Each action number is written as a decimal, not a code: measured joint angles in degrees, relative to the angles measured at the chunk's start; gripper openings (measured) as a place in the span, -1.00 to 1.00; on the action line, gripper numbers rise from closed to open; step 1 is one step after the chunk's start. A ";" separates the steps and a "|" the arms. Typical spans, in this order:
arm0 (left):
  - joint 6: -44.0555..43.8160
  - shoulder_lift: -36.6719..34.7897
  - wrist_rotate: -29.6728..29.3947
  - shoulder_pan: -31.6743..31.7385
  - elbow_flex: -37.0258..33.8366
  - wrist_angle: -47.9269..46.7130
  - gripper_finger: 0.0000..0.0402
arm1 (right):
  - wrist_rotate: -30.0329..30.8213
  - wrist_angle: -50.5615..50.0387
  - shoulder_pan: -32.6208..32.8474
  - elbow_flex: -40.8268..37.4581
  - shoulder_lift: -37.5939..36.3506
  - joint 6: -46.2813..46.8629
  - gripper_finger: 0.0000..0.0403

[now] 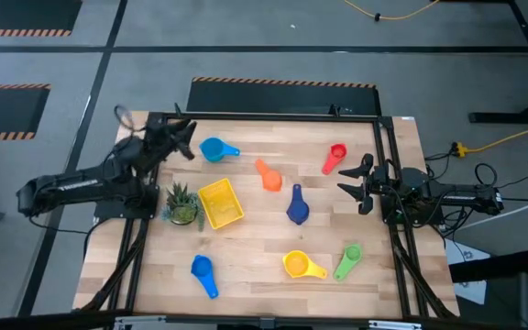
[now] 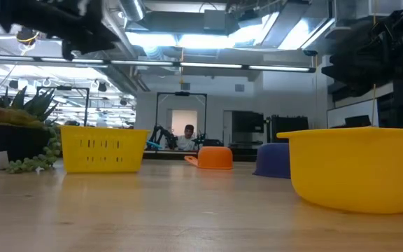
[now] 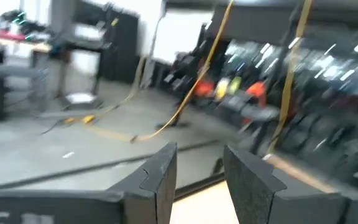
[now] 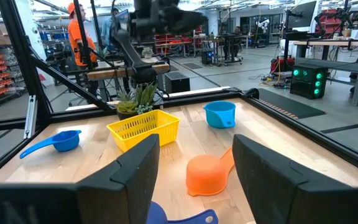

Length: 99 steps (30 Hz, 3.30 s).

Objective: Nest measuring cups in basket
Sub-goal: Move the light blue measuring cup to the center of the table

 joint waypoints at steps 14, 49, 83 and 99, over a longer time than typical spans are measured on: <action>-2.98 30.02 17.90 19.26 27.73 -35.81 -0.37 | 0.00 0.00 0.00 0.02 -0.02 0.00 0.04; 3.52 47.38 27.76 26.89 29.15 -47.98 -0.39 | 0.00 -0.02 0.00 0.02 -0.02 -0.02 0.04; 3.59 60.45 25.40 25.07 29.13 -47.65 -0.54 | 0.00 0.00 0.02 0.02 0.00 -0.02 0.04; 5.33 59.68 32.39 24.11 33.81 -43.48 -0.89 | -0.02 0.00 0.00 0.02 -0.02 -0.02 0.04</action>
